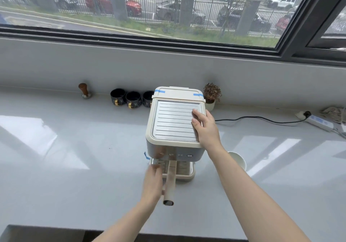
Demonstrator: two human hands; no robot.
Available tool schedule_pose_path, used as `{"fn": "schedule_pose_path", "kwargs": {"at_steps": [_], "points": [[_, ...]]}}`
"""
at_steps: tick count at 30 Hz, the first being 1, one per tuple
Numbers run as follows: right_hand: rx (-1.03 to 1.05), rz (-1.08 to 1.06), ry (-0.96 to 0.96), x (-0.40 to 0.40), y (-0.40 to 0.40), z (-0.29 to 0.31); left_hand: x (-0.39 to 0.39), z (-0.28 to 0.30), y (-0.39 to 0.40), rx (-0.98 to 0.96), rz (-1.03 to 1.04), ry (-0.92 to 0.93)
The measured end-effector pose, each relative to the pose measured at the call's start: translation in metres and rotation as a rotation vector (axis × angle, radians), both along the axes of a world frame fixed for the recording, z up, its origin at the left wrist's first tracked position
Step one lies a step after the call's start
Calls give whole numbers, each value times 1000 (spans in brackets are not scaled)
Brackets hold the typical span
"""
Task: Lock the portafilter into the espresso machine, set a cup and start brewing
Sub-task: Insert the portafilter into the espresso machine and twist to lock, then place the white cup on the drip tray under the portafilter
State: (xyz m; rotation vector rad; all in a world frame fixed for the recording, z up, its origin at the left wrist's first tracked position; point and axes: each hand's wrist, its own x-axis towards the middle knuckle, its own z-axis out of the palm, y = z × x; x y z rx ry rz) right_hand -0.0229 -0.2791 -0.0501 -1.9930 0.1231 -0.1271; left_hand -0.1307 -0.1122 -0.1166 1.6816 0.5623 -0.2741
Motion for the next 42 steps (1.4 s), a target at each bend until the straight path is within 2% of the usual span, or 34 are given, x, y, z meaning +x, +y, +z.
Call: {"fn": "schedule_pose_path", "kwargs": {"at_steps": [2,4,7,9,12,15,18,21,23,26,30,32,35,38,42], "points": [[-1,-3,-6,0,1,2,18,13,31,141,178,-163],[-14,-18,-24,-1,1,4,39,32,50,242,214,-326],[-23,-24,-52,-5,-2,5,61,65,45,284,38,-570],[33,-32,-55,-9,-6,4,72,68,34,320,-109,-648],[119,-56,-104,-27,-20,0,79,57,29,386,-161,-640],[-52,-183,-59,-51,-56,-28,78,52,31,406,-131,-657],[-301,-501,259,-75,-106,-82,77,49,28,401,-95,-676],[-275,-639,543,-91,-132,-121,77,49,26,403,-68,-686],[-162,-610,640,-92,-135,-132,77,49,26,410,-65,-689],[169,-572,717,-87,-137,-144,78,48,26,429,-72,-686],[407,-616,691,-81,-143,-160,79,48,25,447,-76,-668],[437,-622,649,-82,-142,-160,78,50,25,454,-81,-659],[365,-568,665,-93,-135,-158,77,51,25,462,-93,-659],[272,-475,655,-114,-121,-156,77,51,26,464,-98,-655],[261,-311,680,-144,-92,-144,78,50,27,454,-95,-658]]}}
